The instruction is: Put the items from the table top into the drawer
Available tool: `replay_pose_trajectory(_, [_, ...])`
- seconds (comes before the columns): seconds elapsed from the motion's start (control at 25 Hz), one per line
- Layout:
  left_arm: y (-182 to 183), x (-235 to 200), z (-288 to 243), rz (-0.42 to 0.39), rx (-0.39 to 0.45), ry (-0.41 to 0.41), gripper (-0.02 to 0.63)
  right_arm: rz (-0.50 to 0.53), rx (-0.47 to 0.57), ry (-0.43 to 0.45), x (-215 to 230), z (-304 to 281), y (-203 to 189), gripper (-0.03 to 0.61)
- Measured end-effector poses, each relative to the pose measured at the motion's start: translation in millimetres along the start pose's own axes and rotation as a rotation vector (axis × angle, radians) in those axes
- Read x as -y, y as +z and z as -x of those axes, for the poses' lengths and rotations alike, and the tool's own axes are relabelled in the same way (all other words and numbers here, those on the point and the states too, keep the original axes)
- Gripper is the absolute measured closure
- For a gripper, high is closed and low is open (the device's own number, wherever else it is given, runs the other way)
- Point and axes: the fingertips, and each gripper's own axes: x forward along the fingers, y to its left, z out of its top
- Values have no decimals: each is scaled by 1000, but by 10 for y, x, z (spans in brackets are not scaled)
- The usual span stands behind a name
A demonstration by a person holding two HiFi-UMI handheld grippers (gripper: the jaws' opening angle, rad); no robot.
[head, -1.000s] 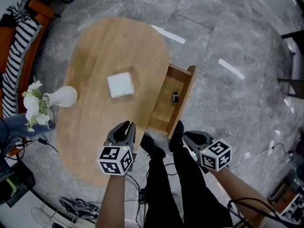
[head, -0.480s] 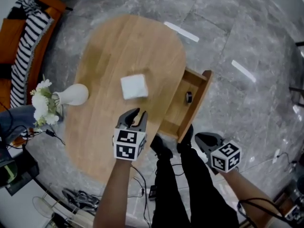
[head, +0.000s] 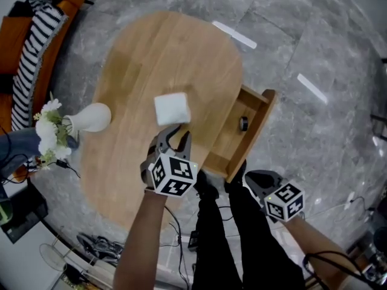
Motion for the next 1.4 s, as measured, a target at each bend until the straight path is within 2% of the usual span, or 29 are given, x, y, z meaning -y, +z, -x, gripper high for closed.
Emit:
replay_pose_trajectory(0.16, [-101, -83, -130, -276, -104, 82, 509, -18, 14, -14, 100, -16, 87, 532])
replay_pose_trajectory(0.24, [-118, -102, -168, -371, -126, 113, 509, -28, 15, -21, 150, -14, 99, 532])
replay_pose_trajectory(0.36, [-67, -115, -194, -439, -118, 141, 509, -47, 16, -31, 210, -9, 93, 532])
replay_pose_trajectory(0.56, [-104, -102, -286, -504, -156, 132, 509, -62, 14, -31, 235, -27, 67, 532])
replay_pose_trajectory(0.84, [-95, -156, -337, -506, -204, 175, 543, -89, 28, -38, 265, -23, 62, 532])
replay_pose_trajectory(1.0, [-87, -180, -276, -460, -208, 186, 565, -109, 39, -49, 279, -3, 47, 532])
replay_pose_trajectory(1.2, [-134, -175, -179, -374, -202, 151, 591, -118, 40, -63, 276, 24, -27, 532])
replay_pose_trajectory(1.4, [-105, -196, -77, -337, -174, 151, 605, -132, 47, -73, 239, 32, -94, 532])
